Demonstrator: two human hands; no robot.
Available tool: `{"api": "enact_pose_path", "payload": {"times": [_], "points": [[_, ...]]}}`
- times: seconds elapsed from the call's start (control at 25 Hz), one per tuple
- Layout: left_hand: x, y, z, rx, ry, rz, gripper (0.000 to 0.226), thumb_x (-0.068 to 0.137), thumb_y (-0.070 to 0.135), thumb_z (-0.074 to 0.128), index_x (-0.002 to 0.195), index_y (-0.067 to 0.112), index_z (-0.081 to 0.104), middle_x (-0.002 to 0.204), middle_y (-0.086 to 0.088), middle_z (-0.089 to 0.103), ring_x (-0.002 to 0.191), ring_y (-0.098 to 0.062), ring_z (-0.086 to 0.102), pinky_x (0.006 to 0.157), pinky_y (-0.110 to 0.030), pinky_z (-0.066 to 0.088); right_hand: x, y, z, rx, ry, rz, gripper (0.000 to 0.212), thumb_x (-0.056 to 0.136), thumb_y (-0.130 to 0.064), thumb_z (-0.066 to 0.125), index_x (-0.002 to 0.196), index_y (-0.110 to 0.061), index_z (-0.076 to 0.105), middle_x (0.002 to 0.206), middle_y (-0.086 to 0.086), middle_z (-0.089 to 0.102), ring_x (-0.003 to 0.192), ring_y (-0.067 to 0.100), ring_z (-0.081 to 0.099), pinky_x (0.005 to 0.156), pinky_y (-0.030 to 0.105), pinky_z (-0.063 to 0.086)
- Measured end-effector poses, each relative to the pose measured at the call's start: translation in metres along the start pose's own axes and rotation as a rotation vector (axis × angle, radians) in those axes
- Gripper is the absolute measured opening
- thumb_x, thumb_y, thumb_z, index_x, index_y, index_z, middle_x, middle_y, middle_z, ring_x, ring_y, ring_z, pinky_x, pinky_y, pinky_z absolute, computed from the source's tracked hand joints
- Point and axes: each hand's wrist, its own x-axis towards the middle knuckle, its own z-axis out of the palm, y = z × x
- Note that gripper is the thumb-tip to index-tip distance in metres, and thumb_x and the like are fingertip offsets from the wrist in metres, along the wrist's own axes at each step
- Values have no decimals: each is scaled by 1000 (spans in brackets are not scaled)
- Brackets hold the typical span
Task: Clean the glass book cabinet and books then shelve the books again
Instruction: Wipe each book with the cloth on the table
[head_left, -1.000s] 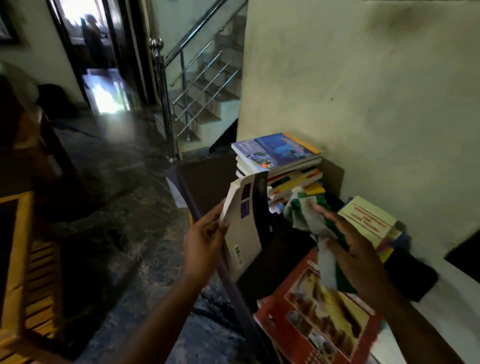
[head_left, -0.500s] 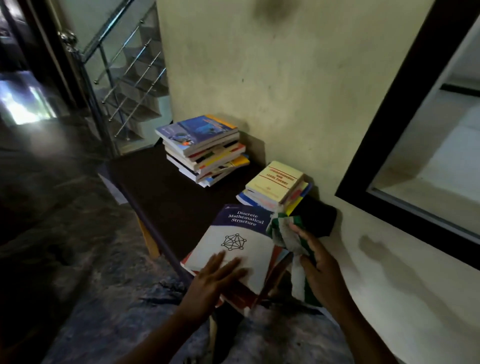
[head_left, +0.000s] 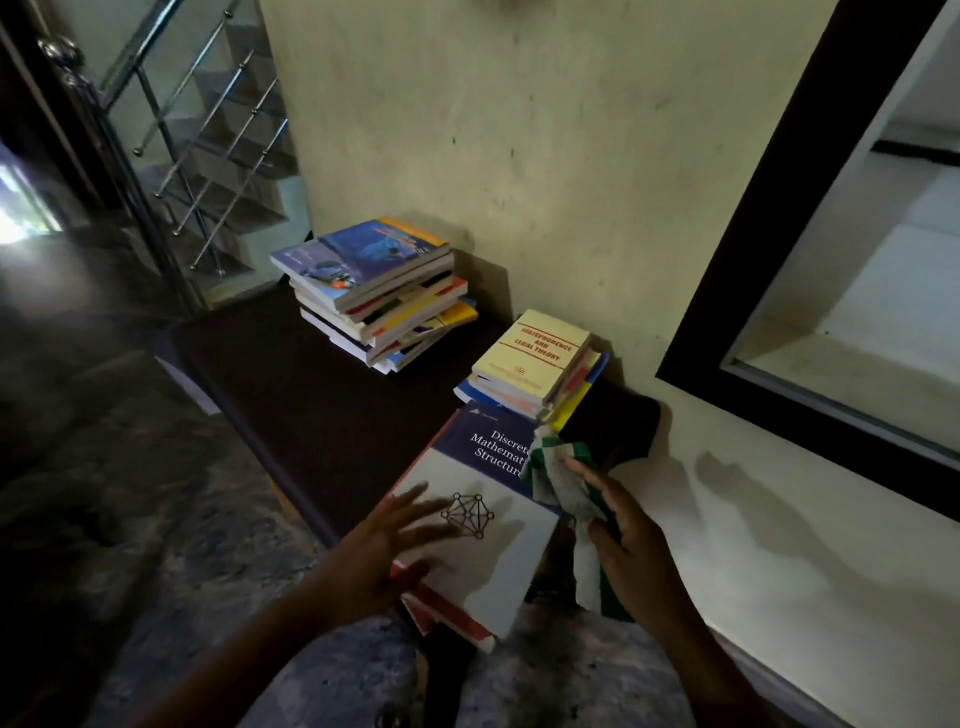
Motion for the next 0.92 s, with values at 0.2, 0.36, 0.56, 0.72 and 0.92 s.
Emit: {"api": "enact_pose_path", "payload": {"times": [0.2,0.36,0.56,0.72,0.92], "points": [[90,-29,-53,-756,131,-564,35,96,28,47,130,34,44,122,13,52,108,-3,55,88,-27,48,42,-2,4,49,59,54,49,93,3,45,128,-31,42,126,-16,44,111,-8,47,70,1,45],[199,-87,-43,-1206,124,-852,38,98,30,45,133,17,42,119,-8,50,102,-25,51,81,-37,43,75,0,5,-103,189,13,41,90,-12,46,128,-28,41,131,-20,41,116,-20,38,87,-4,32],[282,-152,16,-1285,-42,-903,67,56,44,86,100,-2,64,95,-19,69,79,-28,67,70,-34,57,94,8,4,-335,341,94,48,84,-27,42,131,-25,43,133,-4,47,121,13,46,102,26,39],[292,-188,46,-1238,-18,-879,75,47,31,92,104,-7,64,109,-21,66,97,-34,65,90,-49,51,102,8,10,-374,404,92,43,85,-20,45,124,-38,37,127,-13,44,114,0,45,93,1,30],[256,-161,-15,-1238,196,-800,33,89,11,61,117,-5,56,116,-20,61,103,-33,60,88,-50,49,116,-2,32,-334,371,90,39,90,-13,47,124,-31,39,128,-11,41,118,1,41,91,-6,24]]}}
